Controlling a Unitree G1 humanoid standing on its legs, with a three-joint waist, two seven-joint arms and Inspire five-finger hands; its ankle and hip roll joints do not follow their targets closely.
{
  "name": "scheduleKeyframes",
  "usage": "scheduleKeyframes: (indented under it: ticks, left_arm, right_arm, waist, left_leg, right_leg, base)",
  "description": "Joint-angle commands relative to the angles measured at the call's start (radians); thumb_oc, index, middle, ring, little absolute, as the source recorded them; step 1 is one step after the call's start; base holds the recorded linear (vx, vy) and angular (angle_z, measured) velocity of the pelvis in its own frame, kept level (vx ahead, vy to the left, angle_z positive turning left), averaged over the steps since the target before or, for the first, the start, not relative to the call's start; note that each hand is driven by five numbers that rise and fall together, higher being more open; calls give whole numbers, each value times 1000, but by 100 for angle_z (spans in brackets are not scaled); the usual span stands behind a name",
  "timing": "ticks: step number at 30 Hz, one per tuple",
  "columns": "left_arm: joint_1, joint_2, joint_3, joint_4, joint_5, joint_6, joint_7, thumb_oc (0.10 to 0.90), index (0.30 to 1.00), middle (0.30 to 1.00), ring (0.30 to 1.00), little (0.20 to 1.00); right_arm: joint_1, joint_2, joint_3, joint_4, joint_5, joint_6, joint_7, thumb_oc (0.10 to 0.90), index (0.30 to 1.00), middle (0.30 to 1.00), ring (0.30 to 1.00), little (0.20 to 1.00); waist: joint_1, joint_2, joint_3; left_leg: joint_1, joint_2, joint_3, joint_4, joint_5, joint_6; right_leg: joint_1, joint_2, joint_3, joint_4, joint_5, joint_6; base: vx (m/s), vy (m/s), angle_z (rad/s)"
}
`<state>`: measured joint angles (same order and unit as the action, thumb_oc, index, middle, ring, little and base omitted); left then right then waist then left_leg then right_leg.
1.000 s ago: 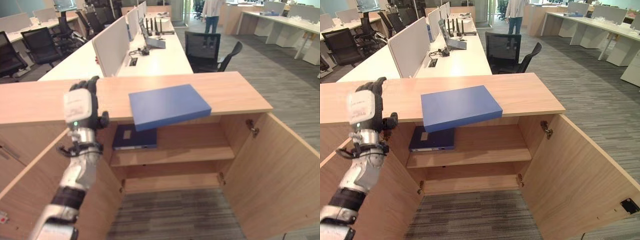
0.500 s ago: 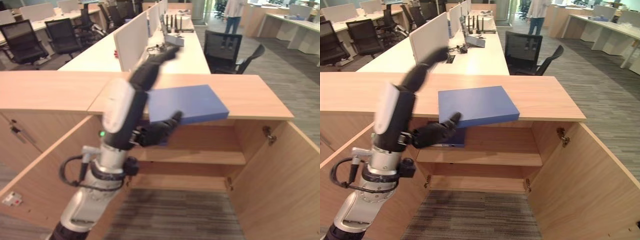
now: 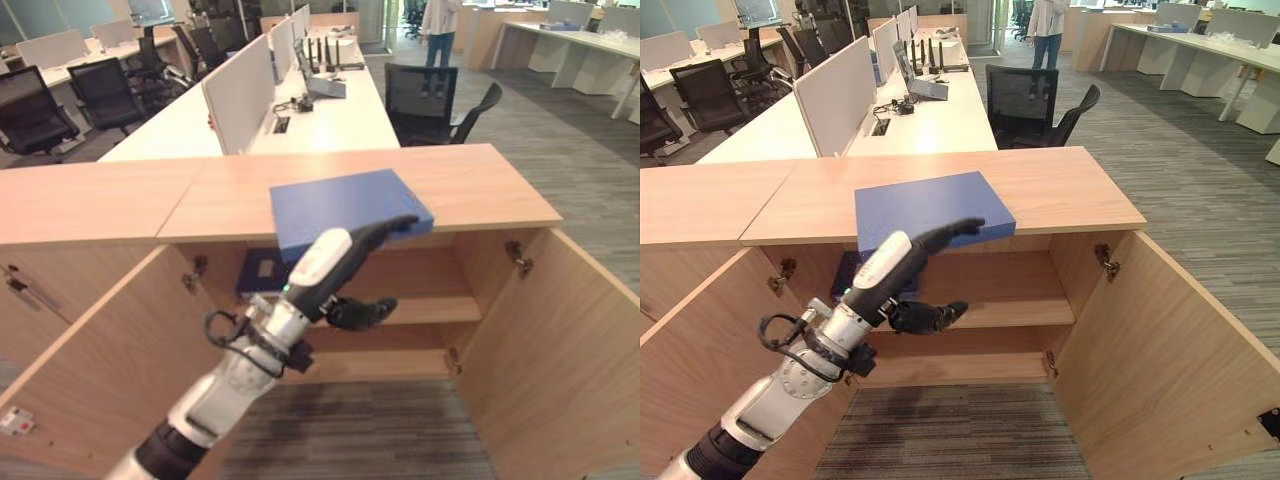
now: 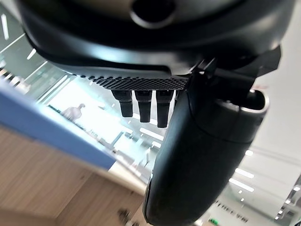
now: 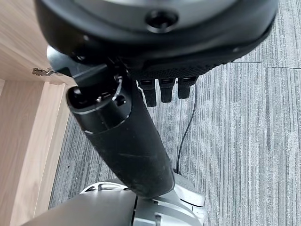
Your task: Put the empty folder in the office cabinet
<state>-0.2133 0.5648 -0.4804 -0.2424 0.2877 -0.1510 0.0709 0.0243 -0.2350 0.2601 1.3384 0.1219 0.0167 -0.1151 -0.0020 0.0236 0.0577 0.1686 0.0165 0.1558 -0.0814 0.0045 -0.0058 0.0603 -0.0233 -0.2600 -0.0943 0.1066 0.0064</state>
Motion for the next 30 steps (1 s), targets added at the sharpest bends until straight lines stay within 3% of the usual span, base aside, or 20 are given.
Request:
scheduleKeyframes:
  ticks: [1, 9, 13, 30]
  left_arm:
    - [-121, 4, 74, -17, 91, -19, 68, 800, 900, 900, 900, 900]
    - [-139, 9, 123, 151, 302, 38, 171, 800, 900, 900, 900, 900]
    - [-231, -3, 106, 210, 392, 58, 225, 800, 900, 900, 900, 900]
    - [-384, -53, 29, 118, 390, 24, 274, 800, 900, 900, 900, 900]
  right_arm:
    - [-52, 40, 31, 25, 10, 4, -2, 800, 900, 900, 900, 900]
    - [-38, 25, 22, 7, -6, 11, -11, 800, 900, 900, 900, 900]
    - [-38, 20, 29, 8, -7, 7, -22, 800, 900, 900, 900, 900]
    - [-76, 45, 68, 38, 10, -15, -43, 800, 900, 900, 900, 900]
  waist:
    - [-15, -66, -20]
    - [-24, -72, -25]
    - [-35, -72, -30]
    - [-44, -60, -44]
  left_leg:
    - [-15, -13, -36, -6, -69, -30]
    - [-17, -3, -27, -6, -70, -37]
    - [-10, 0, -23, -6, -71, -39]
    - [4, -5, -27, -6, -76, -34]
  right_leg:
    - [48, -35, 26, 7, -69, 102]
    - [45, -26, 31, 7, -78, 97]
    - [50, -23, 33, 7, -84, 96]
    - [64, -23, 33, 7, -90, 93]
  base:
    - [0, -47, 0]
    - [10, -37, -3]
    - [17, -26, -1]
    - [0, 0, 0]
